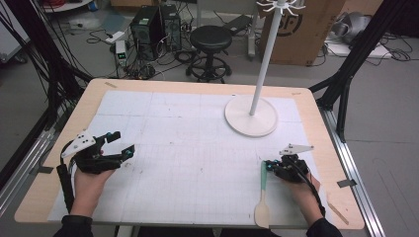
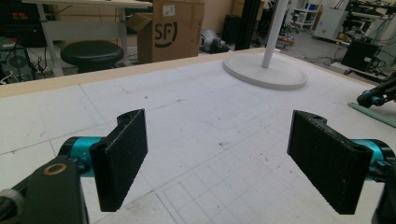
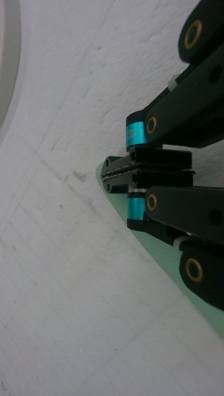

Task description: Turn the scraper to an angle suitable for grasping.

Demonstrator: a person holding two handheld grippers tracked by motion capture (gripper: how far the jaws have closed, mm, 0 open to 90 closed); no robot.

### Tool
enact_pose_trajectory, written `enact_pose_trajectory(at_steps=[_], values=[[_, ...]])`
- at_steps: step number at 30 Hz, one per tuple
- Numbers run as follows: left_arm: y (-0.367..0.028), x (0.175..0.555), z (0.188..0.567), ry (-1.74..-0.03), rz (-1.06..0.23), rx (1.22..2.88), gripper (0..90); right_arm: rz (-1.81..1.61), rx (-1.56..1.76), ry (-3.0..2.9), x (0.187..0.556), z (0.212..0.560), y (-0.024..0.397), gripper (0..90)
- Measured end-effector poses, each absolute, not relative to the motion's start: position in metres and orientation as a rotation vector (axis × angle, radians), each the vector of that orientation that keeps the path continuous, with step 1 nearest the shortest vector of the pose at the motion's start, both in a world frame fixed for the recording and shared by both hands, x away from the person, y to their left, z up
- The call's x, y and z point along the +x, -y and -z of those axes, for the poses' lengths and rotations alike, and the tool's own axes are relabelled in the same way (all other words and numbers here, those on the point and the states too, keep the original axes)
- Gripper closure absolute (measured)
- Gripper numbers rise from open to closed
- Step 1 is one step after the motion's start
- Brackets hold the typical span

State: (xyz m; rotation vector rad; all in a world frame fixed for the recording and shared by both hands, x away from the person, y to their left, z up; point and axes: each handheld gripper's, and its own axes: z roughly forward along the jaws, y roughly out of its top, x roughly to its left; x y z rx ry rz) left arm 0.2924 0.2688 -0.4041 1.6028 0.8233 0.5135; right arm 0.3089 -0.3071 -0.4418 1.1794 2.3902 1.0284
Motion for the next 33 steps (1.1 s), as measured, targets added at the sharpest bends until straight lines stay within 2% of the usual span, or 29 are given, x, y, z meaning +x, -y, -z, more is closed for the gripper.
enact_pose_trajectory(at_steps=[17, 25, 29, 31, 33], values=[[-0.268, 0.294, 0.407, -0.825, -0.508, 1.624, 21.2, -1.043, 0.984, -2.516, 0.328, 0.441, 0.234, 90.0], [-0.268, 0.293, 0.408, -0.824, -0.509, 1.629, 21.3, -1.097, 0.973, -2.510, 0.326, 0.435, 0.234, 87.6], [-0.270, 0.293, 0.409, -0.834, -0.506, 1.628, 21.4, -1.205, 0.999, -2.436, 0.317, 0.422, 0.252, 75.8], [-0.273, 0.293, 0.411, -0.840, -0.513, 1.627, 21.4, -1.220, 0.999, -2.386, 0.311, 0.416, 0.261, 62.1], [-0.273, 0.292, 0.411, -0.845, -0.512, 1.625, 21.4, -1.244, 1.014, -2.336, 0.304, 0.412, 0.269, 52.5]])
